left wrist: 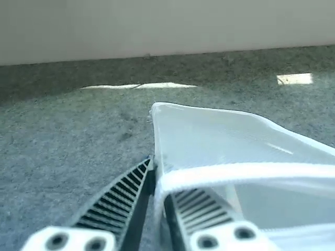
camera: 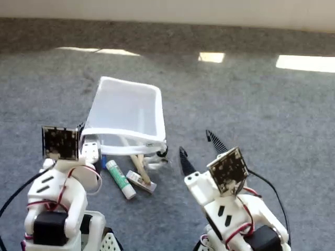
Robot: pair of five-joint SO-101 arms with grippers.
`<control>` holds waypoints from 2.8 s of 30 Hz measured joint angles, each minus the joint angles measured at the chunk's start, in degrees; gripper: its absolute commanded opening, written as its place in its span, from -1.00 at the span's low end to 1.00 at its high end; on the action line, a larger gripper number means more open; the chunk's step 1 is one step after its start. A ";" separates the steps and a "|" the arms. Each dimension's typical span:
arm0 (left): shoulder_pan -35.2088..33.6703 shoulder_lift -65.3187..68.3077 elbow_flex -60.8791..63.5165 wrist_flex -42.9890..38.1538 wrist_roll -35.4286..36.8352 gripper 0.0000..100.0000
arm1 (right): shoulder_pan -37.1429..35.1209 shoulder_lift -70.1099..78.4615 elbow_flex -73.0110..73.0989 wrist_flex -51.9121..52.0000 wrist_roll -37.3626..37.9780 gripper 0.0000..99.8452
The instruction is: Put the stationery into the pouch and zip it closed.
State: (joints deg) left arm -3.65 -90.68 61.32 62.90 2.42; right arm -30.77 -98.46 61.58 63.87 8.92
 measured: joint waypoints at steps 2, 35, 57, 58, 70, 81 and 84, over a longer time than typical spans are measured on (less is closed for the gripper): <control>-1.67 6.07 -3.60 0.00 0.00 -0.99 | 1.14 0.00 3.25 -3.16 -0.09 -0.54; -31.82 33.93 -31.38 10.90 4.31 -0.99 | -0.44 10.64 12.92 -10.37 -3.60 -0.55; -36.31 33.93 -29.54 12.04 4.31 -0.99 | -4.48 80.26 -34.73 -10.37 -13.36 -0.69; -36.31 33.93 -29.54 12.04 4.31 -0.99 | -4.92 82.64 -36.31 -10.37 -14.15 -0.69; -36.31 33.93 -29.45 12.04 4.31 -0.99 | -6.15 102.15 -50.90 -10.37 -15.74 -0.69; -36.31 33.93 -29.45 12.04 4.31 -0.99 | -6.33 124.31 -68.48 -10.37 -15.74 -0.70; -36.31 33.93 -29.45 12.04 4.31 -0.99 | -6.33 129.14 -71.82 -10.37 -15.74 -0.70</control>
State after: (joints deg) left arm -39.96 -56.75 31.87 74.95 6.73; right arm -37.10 30.68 -10.24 53.49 -6.81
